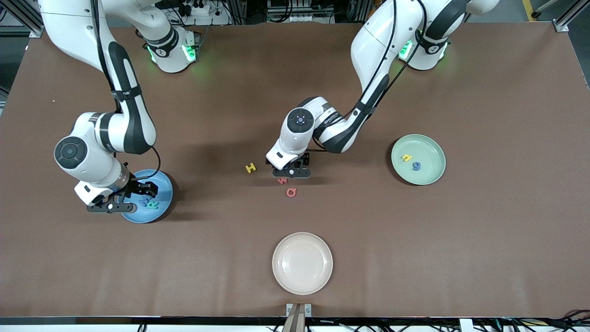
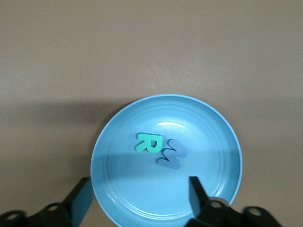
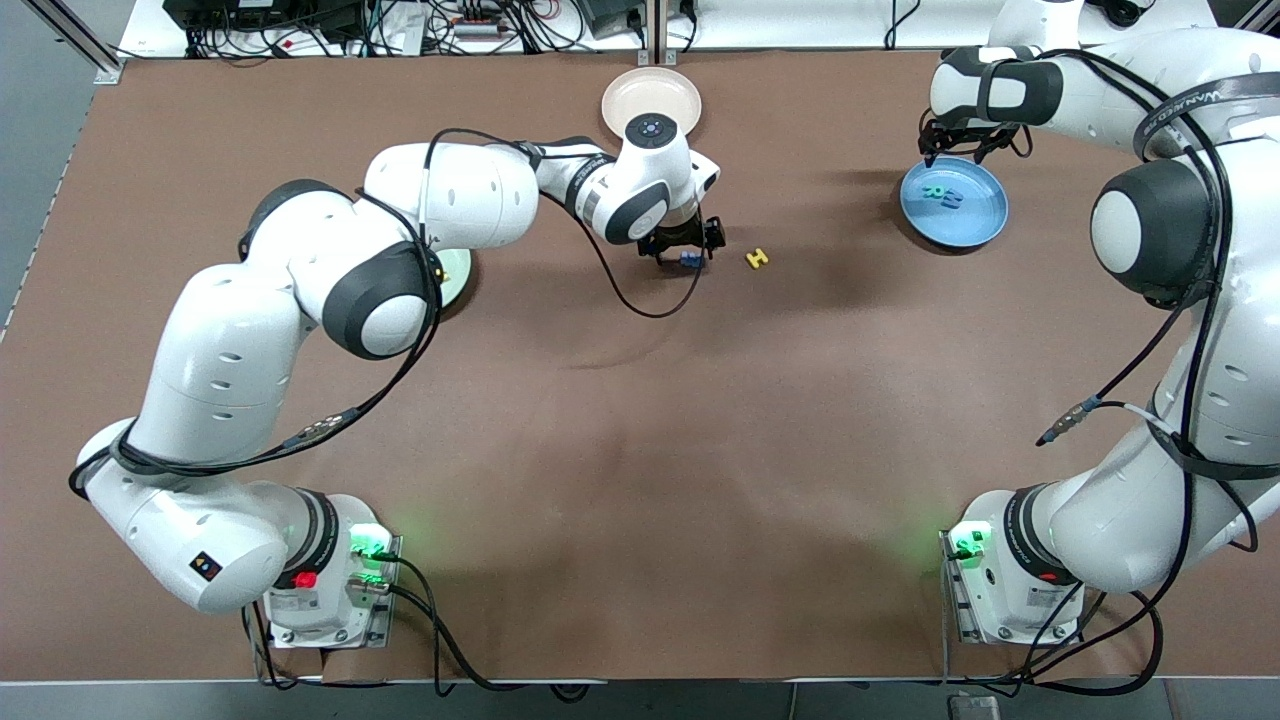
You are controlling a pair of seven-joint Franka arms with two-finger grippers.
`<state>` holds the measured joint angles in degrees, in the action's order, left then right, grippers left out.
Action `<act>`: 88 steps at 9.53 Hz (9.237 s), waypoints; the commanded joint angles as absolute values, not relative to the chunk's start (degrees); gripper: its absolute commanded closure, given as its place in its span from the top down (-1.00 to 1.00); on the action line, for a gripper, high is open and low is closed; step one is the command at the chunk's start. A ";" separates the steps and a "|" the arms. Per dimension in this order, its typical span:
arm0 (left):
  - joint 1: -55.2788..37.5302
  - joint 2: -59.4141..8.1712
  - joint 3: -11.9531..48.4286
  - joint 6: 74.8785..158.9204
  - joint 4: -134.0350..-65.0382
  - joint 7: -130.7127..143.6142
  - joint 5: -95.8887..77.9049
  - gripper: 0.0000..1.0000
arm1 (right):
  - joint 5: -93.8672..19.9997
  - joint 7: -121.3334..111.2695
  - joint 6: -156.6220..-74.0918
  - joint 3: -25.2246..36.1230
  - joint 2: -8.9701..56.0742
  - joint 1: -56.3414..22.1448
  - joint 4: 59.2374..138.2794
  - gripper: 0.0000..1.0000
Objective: Sort uppercase to blue plate, lowercase to green plate
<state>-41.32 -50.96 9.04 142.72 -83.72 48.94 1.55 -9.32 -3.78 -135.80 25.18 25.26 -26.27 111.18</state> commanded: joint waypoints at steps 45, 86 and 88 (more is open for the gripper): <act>-39.74 -42.03 5.71 116.22 -82.25 20.77 2.90 -0.30 | -15.29 6.46 -131.42 23.82 28.89 -34.44 98.92 1.00; -17.48 -17.22 7.73 134.23 -120.53 -2.20 2.99 1.00 | -16.17 55.02 -131.49 14.76 53.99 -49.14 70.22 -1.00; -19.76 -20.11 7.73 132.63 -114.55 0.42 2.99 1.00 | -15.91 53.19 -128.16 15.03 49.85 -46.42 71.54 -1.00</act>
